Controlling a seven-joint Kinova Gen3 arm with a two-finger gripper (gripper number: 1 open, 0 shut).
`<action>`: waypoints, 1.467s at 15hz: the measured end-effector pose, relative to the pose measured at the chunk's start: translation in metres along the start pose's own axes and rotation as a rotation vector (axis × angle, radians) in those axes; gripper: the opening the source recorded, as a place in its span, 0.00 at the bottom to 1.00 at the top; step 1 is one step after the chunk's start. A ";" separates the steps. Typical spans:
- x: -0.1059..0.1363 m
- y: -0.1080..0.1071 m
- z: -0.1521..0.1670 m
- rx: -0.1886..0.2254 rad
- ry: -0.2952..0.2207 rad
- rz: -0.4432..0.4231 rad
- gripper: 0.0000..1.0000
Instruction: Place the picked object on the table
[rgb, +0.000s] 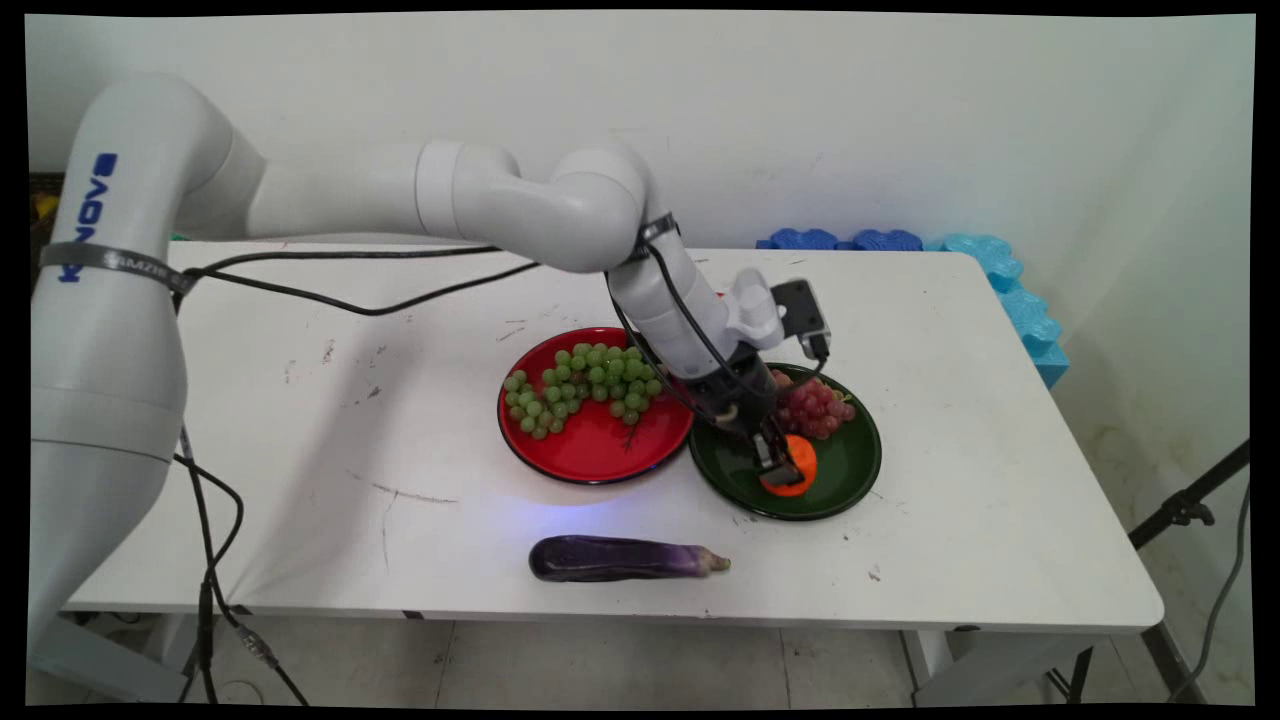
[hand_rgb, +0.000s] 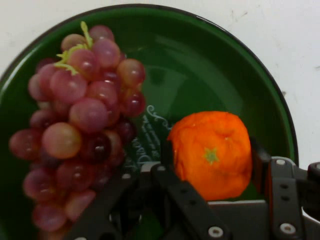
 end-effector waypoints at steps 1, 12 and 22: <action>0.001 -0.002 -0.008 0.008 0.005 0.008 0.00; -0.019 0.006 -0.120 0.082 0.058 0.063 0.00; -0.101 0.042 -0.142 0.079 0.002 0.093 0.00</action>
